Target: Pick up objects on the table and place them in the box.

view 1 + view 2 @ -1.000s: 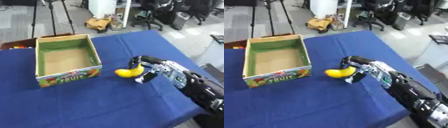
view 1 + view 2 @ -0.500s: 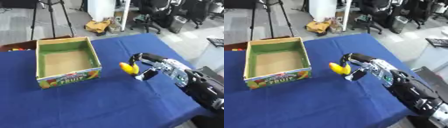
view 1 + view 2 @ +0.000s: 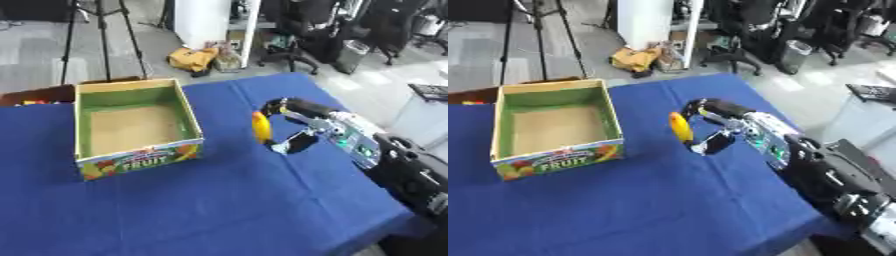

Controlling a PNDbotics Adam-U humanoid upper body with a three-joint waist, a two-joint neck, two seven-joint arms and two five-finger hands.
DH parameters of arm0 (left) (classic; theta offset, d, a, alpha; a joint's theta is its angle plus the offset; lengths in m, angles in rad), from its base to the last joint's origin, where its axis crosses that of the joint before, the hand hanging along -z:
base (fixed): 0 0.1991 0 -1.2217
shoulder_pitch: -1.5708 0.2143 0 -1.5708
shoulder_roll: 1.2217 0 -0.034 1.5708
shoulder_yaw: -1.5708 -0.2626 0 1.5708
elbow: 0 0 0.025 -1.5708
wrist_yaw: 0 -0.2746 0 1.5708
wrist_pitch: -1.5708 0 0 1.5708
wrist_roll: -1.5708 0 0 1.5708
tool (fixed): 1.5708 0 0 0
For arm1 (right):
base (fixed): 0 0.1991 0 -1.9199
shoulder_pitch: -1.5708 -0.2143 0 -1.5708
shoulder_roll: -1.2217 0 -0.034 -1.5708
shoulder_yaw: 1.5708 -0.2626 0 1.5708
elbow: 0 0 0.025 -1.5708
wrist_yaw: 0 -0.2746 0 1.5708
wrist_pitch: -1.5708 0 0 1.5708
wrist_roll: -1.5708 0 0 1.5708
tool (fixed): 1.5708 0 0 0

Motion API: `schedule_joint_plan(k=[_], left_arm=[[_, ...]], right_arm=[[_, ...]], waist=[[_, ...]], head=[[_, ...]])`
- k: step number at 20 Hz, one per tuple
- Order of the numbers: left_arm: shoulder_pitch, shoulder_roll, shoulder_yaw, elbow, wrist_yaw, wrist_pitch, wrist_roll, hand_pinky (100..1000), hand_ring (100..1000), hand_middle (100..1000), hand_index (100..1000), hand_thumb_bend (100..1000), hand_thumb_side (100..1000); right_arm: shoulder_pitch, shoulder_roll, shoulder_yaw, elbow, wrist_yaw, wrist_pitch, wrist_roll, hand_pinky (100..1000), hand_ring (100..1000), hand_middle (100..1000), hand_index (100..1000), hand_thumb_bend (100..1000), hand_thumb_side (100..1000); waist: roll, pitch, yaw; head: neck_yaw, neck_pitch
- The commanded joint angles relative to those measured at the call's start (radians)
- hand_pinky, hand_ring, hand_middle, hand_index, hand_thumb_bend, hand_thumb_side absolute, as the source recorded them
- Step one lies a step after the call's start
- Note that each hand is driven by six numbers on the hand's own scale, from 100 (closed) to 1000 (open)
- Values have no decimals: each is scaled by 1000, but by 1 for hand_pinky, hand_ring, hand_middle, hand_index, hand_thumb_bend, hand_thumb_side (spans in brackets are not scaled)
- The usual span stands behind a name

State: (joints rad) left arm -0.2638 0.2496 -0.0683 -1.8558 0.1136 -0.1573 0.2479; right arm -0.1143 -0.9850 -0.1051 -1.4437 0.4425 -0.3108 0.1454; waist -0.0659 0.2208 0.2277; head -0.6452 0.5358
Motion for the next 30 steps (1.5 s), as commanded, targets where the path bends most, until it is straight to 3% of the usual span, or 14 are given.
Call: schedule_joint_plan(k=[1, 2, 3, 4, 11, 17, 23, 30], left_arm=[[-5, 26, 11, -14, -6, -5, 2, 480, 604, 514, 467, 854, 534], [-4, 27, 12, -14, -7, -5, 2, 480, 604, 515, 468, 854, 534], [-3, 29, 12, -13, -8, -6, 2, 480, 604, 515, 468, 854, 534], [-3, 30, 12, -13, -10, -5, 2, 481, 604, 515, 468, 855, 534], [-3, 38, 9, -12, -16, -8, -3, 483, 604, 516, 473, 855, 536], [-15, 35, -3, -17, -19, -8, -16, 484, 604, 517, 476, 855, 537], [-30, 21, -25, -28, -16, -4, -40, 481, 605, 515, 469, 859, 535], [-43, 9, -39, -54, -23, 7, -58, 479, 605, 515, 464, 863, 535]], right_arm=[[-12, -64, -26, -25, -21, 0, -17, 864, 890, 791, 657, 169, 246], [-16, -70, -28, -27, -26, -1, -20, 863, 890, 791, 657, 168, 246], [-21, -75, -29, -29, -33, -1, -23, 864, 890, 793, 657, 100, 436], [-28, -82, -30, -32, -39, -3, -27, 864, 890, 791, 657, 167, 249], [-85, -122, -26, -51, -93, -14, -37, 866, 891, 793, 660, 167, 266], [-115, -135, -24, -61, -125, -19, -38, 864, 890, 792, 664, 171, 283], [-138, -124, -17, -59, -128, -22, -27, 860, 888, 789, 666, 188, 301], [-148, -110, -16, -48, -109, -19, -40, 854, 885, 788, 673, 212, 324]], waist=[[-3, -20, 2], [-5, -22, 3], [-7, -24, 5], [-10, -27, 7], [-30, -54, 28], [-42, -67, 72], [-44, -38, 136], [-32, 2, 194]], head=[[3, 4], [5, 3], [6, 4], [6, 5], [7, 3], [14, -25], [2, -54], [-17, -85]])
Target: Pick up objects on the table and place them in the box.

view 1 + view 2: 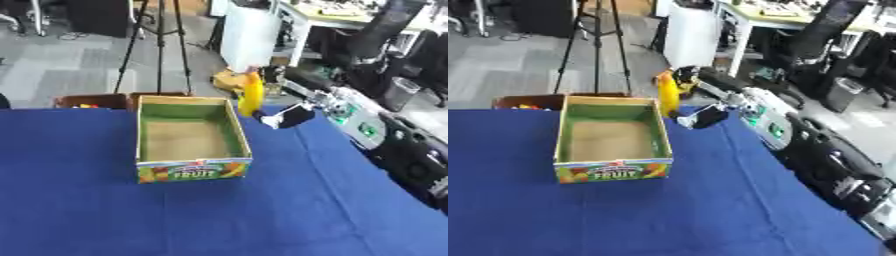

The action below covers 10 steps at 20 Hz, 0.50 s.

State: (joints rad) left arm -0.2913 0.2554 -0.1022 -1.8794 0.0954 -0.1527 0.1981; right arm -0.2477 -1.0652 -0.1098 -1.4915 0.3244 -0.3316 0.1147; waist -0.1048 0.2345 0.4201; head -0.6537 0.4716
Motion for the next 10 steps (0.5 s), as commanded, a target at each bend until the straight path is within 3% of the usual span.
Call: schedule_joint_plan(k=[1, 10], left_arm=[[-16, 2, -7, -33, -4, 4, -10, 479, 605, 514, 463, 863, 535], [-31, -9, -26, -46, 10, 15, -30, 477, 606, 514, 459, 868, 534]], right_arm=[[-15, -28, -10, 2, 15, 2, -12, 854, 885, 787, 673, 214, 325], [-25, -10, 5, 27, 46, 0, -5, 852, 884, 785, 672, 217, 335]], waist=[[10, -6, 9], [20, 26, 61]], head=[[-11, -28], [-38, -73]])
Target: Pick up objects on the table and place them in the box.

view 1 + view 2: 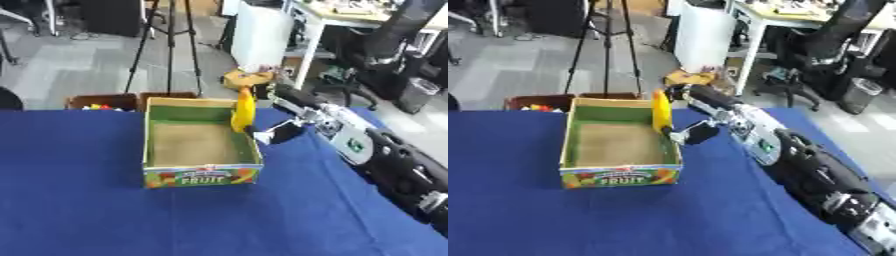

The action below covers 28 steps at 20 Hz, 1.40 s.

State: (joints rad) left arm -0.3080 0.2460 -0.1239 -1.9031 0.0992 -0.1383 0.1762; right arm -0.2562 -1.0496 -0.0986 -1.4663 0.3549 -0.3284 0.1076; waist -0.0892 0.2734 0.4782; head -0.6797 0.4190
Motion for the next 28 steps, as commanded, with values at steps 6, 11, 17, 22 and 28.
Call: schedule_joint_plan(k=[6, 11, 17, 22, 28], left_arm=[[-27, -9, -13, -28, 16, 2, -20, 476, 606, 513, 457, 872, 533], [-36, -18, -18, -29, 23, 1, -24, 475, 606, 513, 456, 874, 532], [-39, -24, -20, -29, 30, 0, -27, 475, 606, 513, 455, 878, 532], [-40, -25, -21, -27, 32, -2, -27, 475, 606, 513, 456, 880, 531], [-36, -23, -19, -24, 29, -3, -26, 476, 605, 514, 457, 880, 532]], right_arm=[[-27, -7, 7, 11, 34, -8, 22, 851, 883, 783, 671, 215, 338], [-33, 16, 17, 24, 51, -7, 40, 849, 882, 782, 672, 215, 340], [-43, 39, 31, 32, 77, -11, 56, 848, 883, 784, 742, 331, 366], [-47, 43, 31, 18, 88, -17, 54, 849, 882, 795, 861, 615, 457], [-47, 34, 16, -41, 81, -17, 4, 835, 876, 791, 866, 615, 489]], waist=[[0, 8, 33], [-5, 26, 50], [-7, 37, 57], [-9, 37, 46], [-9, 24, 23]], head=[[-38, -46], [-58, -65], [-70, -66], [-70, -65], [-65, -60]])
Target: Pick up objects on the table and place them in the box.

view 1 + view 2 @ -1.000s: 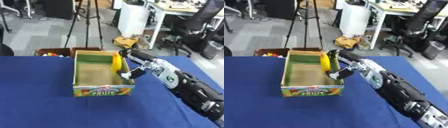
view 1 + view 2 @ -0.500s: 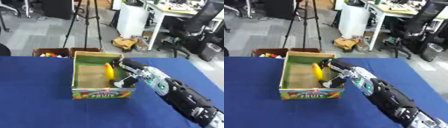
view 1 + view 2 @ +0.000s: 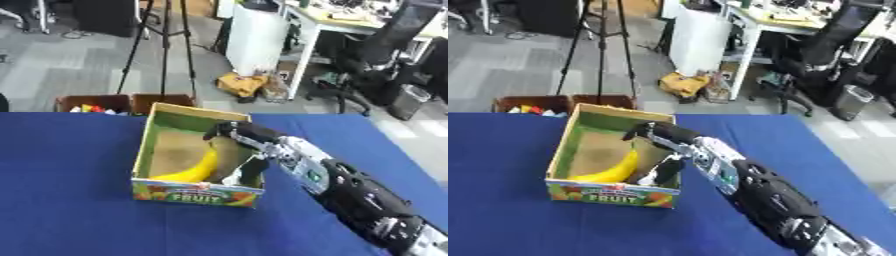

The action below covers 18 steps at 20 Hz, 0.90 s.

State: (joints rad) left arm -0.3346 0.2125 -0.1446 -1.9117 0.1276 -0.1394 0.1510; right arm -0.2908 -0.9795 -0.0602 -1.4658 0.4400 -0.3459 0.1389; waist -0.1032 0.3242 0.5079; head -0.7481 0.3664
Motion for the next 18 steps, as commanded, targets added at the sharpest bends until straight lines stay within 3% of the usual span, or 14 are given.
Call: schedule_joint_plan(k=[1, 5, 10, 11, 12, 14, 18], left_arm=[[-7, 13, 3, -13, -2, -2, 0, 477, 605, 514, 458, 880, 533], [11, 27, 14, -3, -15, -5, 10, 479, 605, 515, 462, 877, 534], [44, 46, 40, 18, -38, -8, 37, 480, 607, 517, 463, 872, 534], [49, 49, 48, 23, -44, -9, 47, 480, 607, 517, 463, 871, 533], [55, 52, 56, 29, -49, -11, 56, 480, 608, 518, 463, 871, 533], [66, 52, 74, 40, -58, -12, 77, 480, 608, 518, 463, 869, 532], [88, 48, 106, 62, -68, -20, 118, 479, 613, 523, 461, 867, 530]], right_arm=[[-12, -40, -28, -58, -13, 2, -45, 821, 864, 781, 860, 577, 489], [-2, -68, -57, -166, -83, 13, -142, 785, 838, 771, 852, 510, 487], [53, -88, -99, -348, -179, 27, -244, 712, 805, 764, 832, 476, 481], [73, -88, -104, -393, -193, 28, -255, 696, 802, 765, 829, 591, 666], [96, -84, -107, -440, -205, 28, -262, 688, 799, 762, 822, 454, 468], [131, -74, -110, -509, -218, 19, -267, 666, 787, 758, 812, 438, 459], [177, -37, -98, -533, -217, -73, -269, 648, 779, 749, 803, 419, 443]], waist=[[6, -32, -15], [3, -70, -78], [7, -125, -187], [9, -133, -210], [11, -140, -233], [16, -149, -268], [32, -158, -343]], head=[[6, -3], [37, 25], [119, 59], [140, 63], [161, 67], [202, 69], [271, 78]])
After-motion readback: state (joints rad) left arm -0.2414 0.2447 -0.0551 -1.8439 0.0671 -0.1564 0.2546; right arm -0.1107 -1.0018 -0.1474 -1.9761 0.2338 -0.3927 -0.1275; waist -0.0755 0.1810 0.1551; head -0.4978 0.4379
